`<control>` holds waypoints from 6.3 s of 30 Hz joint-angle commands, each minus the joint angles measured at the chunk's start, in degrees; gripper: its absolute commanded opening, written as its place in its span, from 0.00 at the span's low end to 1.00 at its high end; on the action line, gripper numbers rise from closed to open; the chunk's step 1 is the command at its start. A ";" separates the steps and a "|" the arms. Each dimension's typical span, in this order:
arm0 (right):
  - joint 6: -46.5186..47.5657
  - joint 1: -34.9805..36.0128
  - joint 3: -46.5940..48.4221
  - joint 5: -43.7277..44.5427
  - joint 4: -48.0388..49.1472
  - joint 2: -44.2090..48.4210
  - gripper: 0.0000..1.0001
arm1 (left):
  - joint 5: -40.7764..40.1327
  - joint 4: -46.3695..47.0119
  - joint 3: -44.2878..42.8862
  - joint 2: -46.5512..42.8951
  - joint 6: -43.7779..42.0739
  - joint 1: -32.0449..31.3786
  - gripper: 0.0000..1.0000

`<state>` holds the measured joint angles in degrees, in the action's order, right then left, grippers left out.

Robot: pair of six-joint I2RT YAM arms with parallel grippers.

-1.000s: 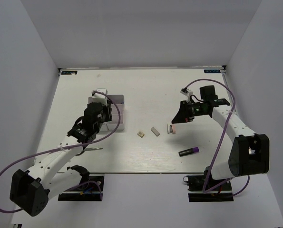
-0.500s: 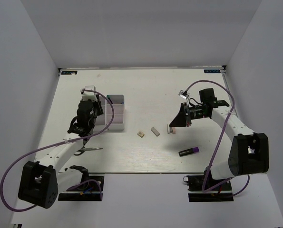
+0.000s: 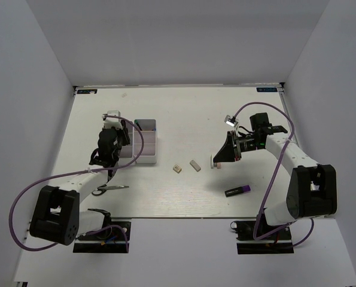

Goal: Sort the stationery into containers
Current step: Place the pen in the storage box, then pick up the pen from the center of the board, then place the pen in the storage box, then pick up the scissors from the center of the board.

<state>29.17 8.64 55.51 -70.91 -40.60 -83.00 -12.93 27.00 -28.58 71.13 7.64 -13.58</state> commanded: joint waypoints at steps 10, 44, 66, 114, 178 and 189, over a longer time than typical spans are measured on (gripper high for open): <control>0.54 -0.13 1.88 2.08 -1.32 2.23 0.83 | 1.41 1.56 2.04 -2.58 0.54 0.31 0.39; 56.42 -0.82 -14.54 40.86 -8.71 11.54 0.63 | 21.03 -64.01 -7.46 -29.03 9.50 -4.79 0.78; 56.00 11.13 -22.72 48.23 -3.09 10.32 0.66 | 17.94 -65.59 -4.38 -36.24 10.03 -4.96 0.83; -8.22 44.88 65.53 32.24 30.88 -39.25 0.00 | -7.99 -64.97 1.07 -57.51 12.49 0.66 0.78; -16.96 43.47 62.51 43.52 42.11 -41.20 0.00 | -7.99 -70.47 0.99 -49.79 26.62 0.93 0.08; -14.93 32.78 46.43 48.43 -9.23 -20.03 0.80 | -16.60 -97.65 -16.06 -26.41 71.44 1.10 0.66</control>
<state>14.17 47.00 113.25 -19.44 -29.58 -108.64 -24.93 -61.30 -40.21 40.80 63.88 -12.84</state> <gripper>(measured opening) 0.814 0.637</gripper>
